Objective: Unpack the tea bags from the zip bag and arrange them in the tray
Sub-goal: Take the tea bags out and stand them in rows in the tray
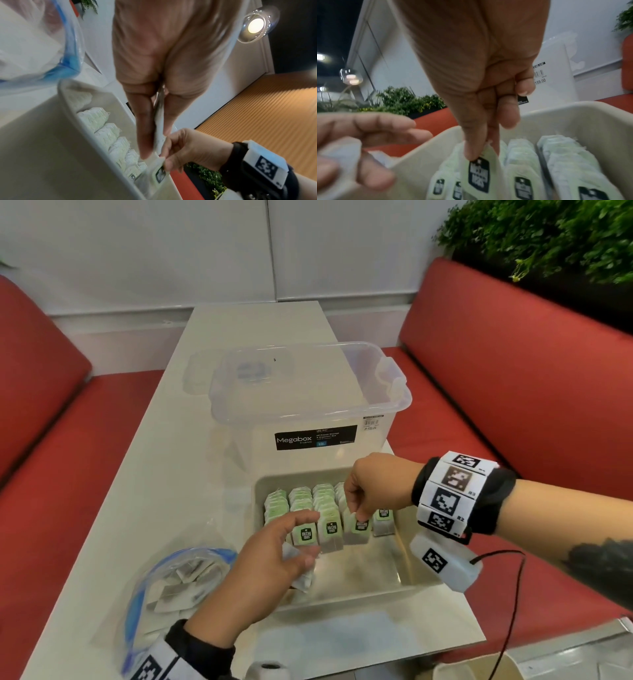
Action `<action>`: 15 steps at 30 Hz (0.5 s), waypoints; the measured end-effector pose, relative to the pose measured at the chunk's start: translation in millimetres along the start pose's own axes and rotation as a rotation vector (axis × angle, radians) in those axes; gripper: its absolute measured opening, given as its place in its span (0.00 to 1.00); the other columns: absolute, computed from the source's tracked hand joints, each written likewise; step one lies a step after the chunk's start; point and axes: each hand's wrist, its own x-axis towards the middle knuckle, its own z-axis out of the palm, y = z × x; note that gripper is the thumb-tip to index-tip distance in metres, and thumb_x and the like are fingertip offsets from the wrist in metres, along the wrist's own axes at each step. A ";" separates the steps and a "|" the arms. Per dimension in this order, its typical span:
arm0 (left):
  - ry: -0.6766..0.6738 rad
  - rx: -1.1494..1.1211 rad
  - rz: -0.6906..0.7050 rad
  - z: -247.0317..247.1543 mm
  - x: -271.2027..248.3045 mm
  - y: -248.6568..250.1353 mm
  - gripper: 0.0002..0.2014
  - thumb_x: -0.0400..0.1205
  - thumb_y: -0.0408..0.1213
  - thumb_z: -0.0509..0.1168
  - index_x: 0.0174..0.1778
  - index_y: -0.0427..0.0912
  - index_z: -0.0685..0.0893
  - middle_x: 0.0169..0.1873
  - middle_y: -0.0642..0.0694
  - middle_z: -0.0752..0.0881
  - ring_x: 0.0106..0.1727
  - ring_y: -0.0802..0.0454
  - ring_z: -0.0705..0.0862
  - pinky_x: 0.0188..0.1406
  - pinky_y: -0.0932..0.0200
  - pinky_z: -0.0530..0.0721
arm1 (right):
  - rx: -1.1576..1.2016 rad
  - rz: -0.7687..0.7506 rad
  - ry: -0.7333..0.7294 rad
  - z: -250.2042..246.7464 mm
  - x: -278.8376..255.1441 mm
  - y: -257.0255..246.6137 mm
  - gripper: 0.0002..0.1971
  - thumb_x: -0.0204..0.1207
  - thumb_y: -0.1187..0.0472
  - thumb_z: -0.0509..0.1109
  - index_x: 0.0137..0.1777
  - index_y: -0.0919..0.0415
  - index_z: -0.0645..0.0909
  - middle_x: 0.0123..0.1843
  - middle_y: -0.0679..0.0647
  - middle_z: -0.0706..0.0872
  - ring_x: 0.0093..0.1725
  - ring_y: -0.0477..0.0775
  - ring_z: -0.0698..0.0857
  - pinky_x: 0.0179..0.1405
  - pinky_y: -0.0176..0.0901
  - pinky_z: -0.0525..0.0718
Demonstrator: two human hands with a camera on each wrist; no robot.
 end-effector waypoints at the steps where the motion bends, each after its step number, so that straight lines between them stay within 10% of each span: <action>1: 0.016 -0.008 -0.002 -0.5 -2.1 -1.3 0.26 0.78 0.22 0.65 0.58 0.63 0.78 0.57 0.62 0.82 0.52 0.66 0.87 0.46 0.57 0.88 | -0.044 0.012 -0.036 2.2 4.6 2.1 0.05 0.68 0.60 0.79 0.43 0.55 0.87 0.38 0.45 0.87 0.38 0.44 0.81 0.41 0.36 0.79; 15: 0.074 -0.072 -0.003 -7.2 -13.5 -8.9 0.27 0.78 0.23 0.64 0.62 0.62 0.77 0.67 0.61 0.77 0.55 0.69 0.84 0.46 0.67 0.85 | -0.314 0.056 -0.163 18.7 52.7 3.0 0.07 0.69 0.57 0.76 0.44 0.57 0.84 0.40 0.52 0.84 0.44 0.54 0.84 0.40 0.43 0.80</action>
